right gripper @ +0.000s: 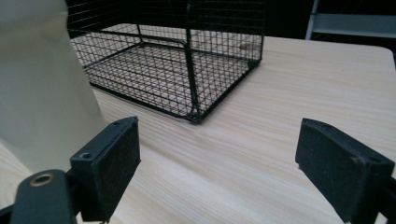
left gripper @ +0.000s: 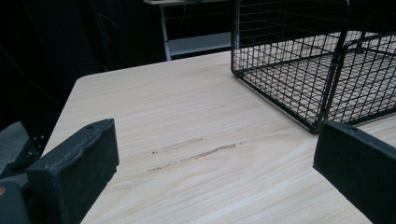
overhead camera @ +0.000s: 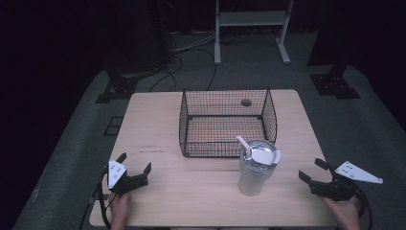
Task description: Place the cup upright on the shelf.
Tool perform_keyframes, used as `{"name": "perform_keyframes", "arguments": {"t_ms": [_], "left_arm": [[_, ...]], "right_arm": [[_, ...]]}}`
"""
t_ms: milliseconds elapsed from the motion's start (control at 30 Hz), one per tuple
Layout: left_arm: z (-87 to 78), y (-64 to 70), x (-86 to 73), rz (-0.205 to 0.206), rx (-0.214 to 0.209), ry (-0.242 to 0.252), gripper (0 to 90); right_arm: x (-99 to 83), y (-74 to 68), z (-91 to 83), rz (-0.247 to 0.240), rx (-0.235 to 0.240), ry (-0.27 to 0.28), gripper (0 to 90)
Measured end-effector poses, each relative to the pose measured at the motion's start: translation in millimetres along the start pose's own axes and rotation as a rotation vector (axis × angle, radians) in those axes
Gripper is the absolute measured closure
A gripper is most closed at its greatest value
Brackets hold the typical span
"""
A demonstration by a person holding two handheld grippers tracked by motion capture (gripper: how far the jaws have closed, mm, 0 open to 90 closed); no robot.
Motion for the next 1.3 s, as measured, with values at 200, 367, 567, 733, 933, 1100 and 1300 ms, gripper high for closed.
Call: {"name": "perform_keyframes", "arguments": {"t_ms": [200,367,567,733,933,1100,1300], "left_arm": [[0.0,1.2,-0.2,0.003,-0.003,-0.002,0.0],[-0.1,2.0,-0.2,0.006,-0.008,-0.001,0.0],[-0.2,1.6,-0.1,0.004,-0.009,0.0,0.0],[-0.1,1.8,-0.1,0.006,-0.008,0.0,0.0],[-0.2,1.4,0.0,0.004,-0.008,0.0,0.0],[-0.3,1.9,0.0,0.005,-0.011,0.001,0.0],[-0.3,1.8,0.1,0.003,-0.012,0.002,0.0]], "right_arm": [[7.4,-12.0,-2.9,-0.03,0.034,0.005,13.1],[9.6,-23.7,-4.9,-0.051,0.062,0.008,13.1],[14.9,-37.2,-7.3,-0.071,0.108,0.015,13.0],[18.8,-45.2,-7.8,-0.084,0.131,0.02,12.9],[20.9,-61.3,-7.8,-0.116,0.169,0.016,12.9],[20.8,-71.6,-6.2,-0.142,0.183,0.01,12.7],[21.3,-83.2,-5.8,-0.161,0.212,0.007,12.6]]}}
Point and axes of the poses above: each handheld gripper's, and its own axes: z roughly forward along the jaws, x roughly out of its top, y roughly to its right, the point moved 10 cm from there along z, roughly forward along the jaws, and after that the axes turned 12 degrees about -x, right-handed, at the moved point
